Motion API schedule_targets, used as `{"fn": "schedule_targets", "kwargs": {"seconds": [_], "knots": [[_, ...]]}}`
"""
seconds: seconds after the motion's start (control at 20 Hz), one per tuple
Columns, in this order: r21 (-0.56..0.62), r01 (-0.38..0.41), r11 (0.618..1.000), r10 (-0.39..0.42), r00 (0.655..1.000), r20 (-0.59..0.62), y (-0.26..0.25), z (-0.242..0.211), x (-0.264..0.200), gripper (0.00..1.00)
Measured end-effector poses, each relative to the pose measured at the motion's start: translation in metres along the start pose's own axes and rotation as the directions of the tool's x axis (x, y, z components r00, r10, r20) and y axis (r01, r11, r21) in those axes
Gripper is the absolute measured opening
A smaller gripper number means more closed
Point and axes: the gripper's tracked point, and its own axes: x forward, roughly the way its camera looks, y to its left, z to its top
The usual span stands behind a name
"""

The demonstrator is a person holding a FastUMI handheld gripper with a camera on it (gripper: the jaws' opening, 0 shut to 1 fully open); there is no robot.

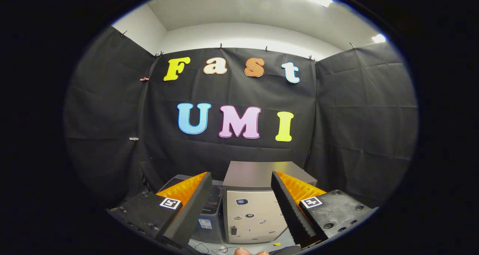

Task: Put the clothes into the washing machine and then close the washing machine lid.

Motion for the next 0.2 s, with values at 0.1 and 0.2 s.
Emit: {"fn": "schedule_targets", "kwargs": {"seconds": [0.1,0.2], "knots": [[0.001,-0.002,1.000,0.002,1.000,0.000,0.0015,0.0006,-0.0011,1.00],[-0.001,-0.006,1.000,0.006,1.000,0.000,0.0041,0.0014,-0.0007,1.00]]}}
